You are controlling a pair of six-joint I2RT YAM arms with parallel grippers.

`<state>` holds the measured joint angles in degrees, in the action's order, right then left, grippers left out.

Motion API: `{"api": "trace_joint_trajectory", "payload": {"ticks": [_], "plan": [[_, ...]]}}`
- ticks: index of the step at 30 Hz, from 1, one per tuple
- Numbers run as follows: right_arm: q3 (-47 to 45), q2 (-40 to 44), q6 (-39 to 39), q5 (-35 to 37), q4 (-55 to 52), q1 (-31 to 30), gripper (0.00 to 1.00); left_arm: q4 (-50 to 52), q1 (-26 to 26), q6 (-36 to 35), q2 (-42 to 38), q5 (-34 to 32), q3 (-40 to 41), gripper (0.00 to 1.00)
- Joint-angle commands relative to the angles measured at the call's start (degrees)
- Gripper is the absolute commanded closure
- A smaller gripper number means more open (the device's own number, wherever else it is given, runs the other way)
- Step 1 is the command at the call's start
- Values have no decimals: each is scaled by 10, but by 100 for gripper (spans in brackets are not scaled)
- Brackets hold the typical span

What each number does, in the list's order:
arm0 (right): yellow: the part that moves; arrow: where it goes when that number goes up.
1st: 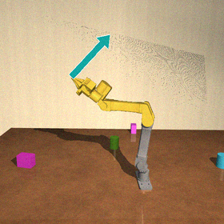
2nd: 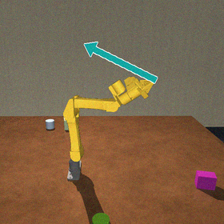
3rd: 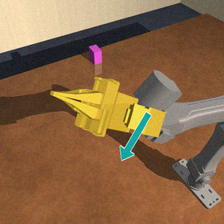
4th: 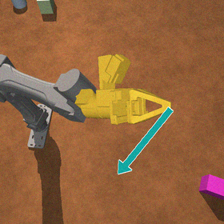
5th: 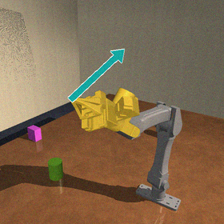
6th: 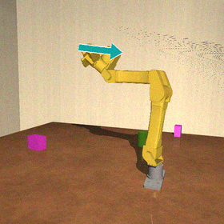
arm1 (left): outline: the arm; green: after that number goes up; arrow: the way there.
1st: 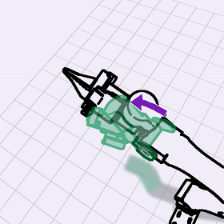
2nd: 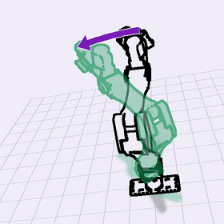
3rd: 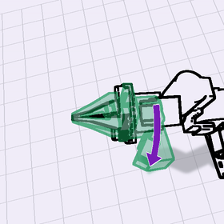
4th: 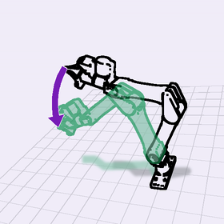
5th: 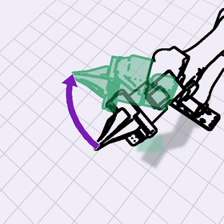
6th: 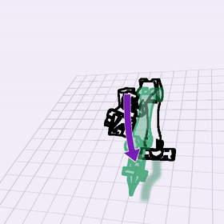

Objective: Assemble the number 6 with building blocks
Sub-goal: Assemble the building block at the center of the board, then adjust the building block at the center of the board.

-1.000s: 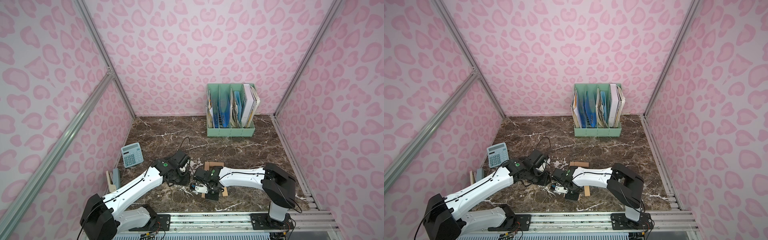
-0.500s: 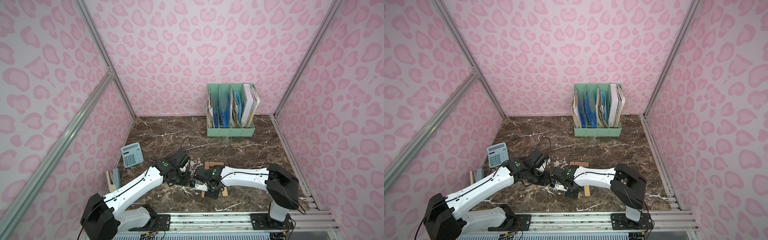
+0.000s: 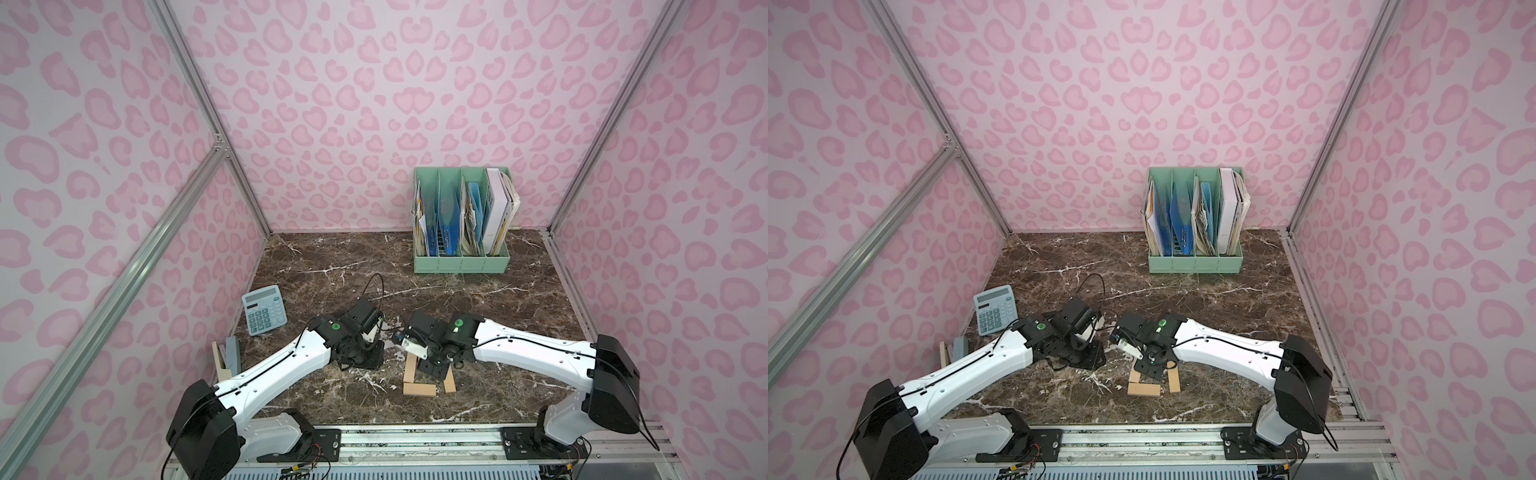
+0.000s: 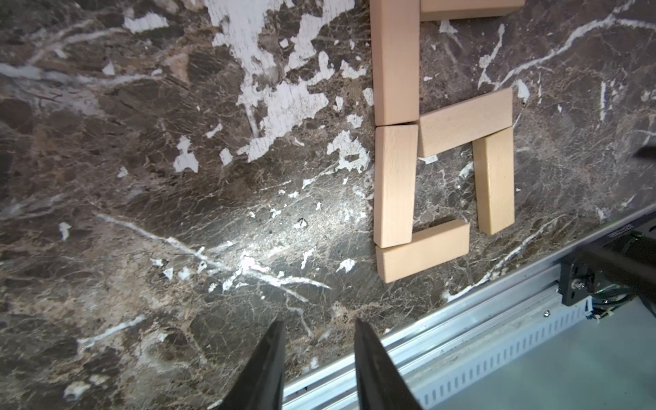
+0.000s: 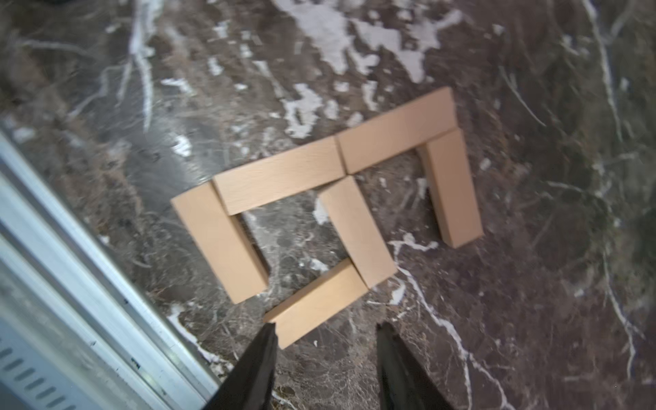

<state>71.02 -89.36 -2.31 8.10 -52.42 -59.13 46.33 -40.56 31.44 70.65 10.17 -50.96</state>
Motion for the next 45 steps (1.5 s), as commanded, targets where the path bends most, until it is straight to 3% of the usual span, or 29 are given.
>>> {"api": "trace_joint_trajectory", "payload": {"ticks": [1,4,8,15,26,45], "plan": [[0,10,-96,34,-21,35,73,2,0,-9,2,2,1,63],[-34,12,-166,56,-15,43,100,2,0,-9,1,4,5,63],[-95,2,-265,24,-1,48,100,-3,1,-5,-3,9,18,63],[-174,51,-351,5,50,30,100,-4,1,-6,-5,11,31,63],[-252,80,-390,-21,96,27,100,-8,0,-8,1,15,32,63],[-253,54,-418,-39,124,-36,100,-6,1,-4,-7,12,37,63]]}}
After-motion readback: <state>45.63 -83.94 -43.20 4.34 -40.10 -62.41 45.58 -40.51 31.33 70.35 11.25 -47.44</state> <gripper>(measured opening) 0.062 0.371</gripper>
